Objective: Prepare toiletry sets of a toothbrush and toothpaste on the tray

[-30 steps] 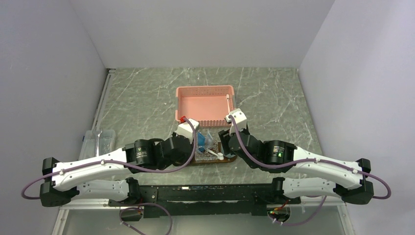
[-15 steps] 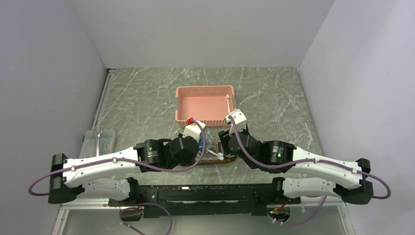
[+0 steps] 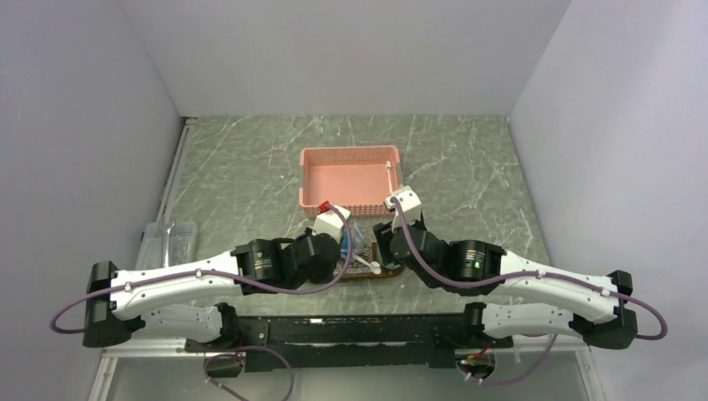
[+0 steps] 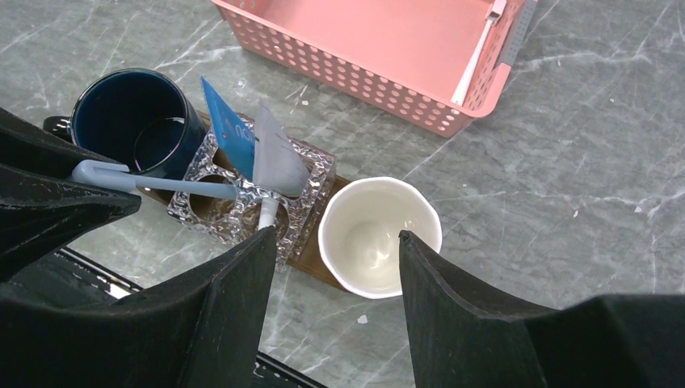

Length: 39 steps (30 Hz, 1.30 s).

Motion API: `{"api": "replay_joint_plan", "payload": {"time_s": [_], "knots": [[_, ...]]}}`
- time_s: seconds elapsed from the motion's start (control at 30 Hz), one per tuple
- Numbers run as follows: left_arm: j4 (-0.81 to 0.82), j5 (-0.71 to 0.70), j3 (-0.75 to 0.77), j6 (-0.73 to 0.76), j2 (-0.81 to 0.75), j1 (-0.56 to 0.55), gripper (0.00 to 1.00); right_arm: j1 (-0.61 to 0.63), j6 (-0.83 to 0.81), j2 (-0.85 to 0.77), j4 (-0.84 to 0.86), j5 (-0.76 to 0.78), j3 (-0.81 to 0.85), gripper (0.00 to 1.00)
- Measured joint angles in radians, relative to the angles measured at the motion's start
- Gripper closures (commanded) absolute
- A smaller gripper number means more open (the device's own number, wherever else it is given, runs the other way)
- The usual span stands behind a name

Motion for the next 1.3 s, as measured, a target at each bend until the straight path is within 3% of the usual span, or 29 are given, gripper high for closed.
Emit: {"api": "replay_joint_plan", "payload": {"time_s": [0.23, 1.3], "knots": [[0.0, -0.006, -0.001, -0.002, 0.003, 0.0, 0.83, 0.0, 0.0, 0.0, 0.0, 0.0, 0.0, 0.4], [-0.028, 0.048, 0.009, -0.002, 0.014, 0.0, 0.54, 0.0, 0.003, 0.0, 0.003, -0.01, -0.017, 0.39]]}}
